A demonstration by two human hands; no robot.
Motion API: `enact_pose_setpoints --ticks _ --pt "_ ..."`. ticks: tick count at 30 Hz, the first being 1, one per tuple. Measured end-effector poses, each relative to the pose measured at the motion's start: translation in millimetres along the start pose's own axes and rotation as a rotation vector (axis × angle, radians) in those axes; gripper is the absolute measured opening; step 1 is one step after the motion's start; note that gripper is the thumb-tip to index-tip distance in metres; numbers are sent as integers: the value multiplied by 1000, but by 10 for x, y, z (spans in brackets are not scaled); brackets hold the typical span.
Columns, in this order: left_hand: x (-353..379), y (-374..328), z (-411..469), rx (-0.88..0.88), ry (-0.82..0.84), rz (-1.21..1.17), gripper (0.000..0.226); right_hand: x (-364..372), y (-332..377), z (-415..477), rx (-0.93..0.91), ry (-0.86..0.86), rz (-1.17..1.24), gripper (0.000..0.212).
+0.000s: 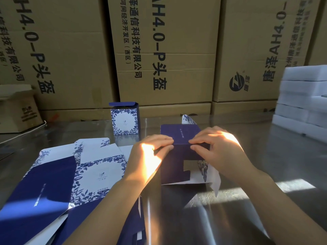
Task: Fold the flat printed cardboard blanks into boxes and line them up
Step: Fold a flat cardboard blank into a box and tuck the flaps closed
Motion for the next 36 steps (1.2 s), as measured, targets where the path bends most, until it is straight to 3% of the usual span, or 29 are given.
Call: enact_pose_setpoints --ticks 15,22,30,36 --pt "6 -25 -10 14 -21 29 10 6 65 -16 17 -62 -45 7" --pt "-20 -11 -19 -12 -26 -12 15 -69 -101 35 114 45 49 12" --pt "-36 41 -38 -66 -76 -19 14 -51 -238 9 284 13 156 7" --pt "-16 61 -34 -51 -106 -8 11 -33 -243 15 200 -1 45 9"
Point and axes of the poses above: each hand's wrist, its own z-axis towards the middle knuckle, its own x-axis out of the palm, y = z × x, the point moved 1 cm from there along z, towards the middle knuckle, and after that the axes turned 12 degrees about -y, right-handed, at the moved point
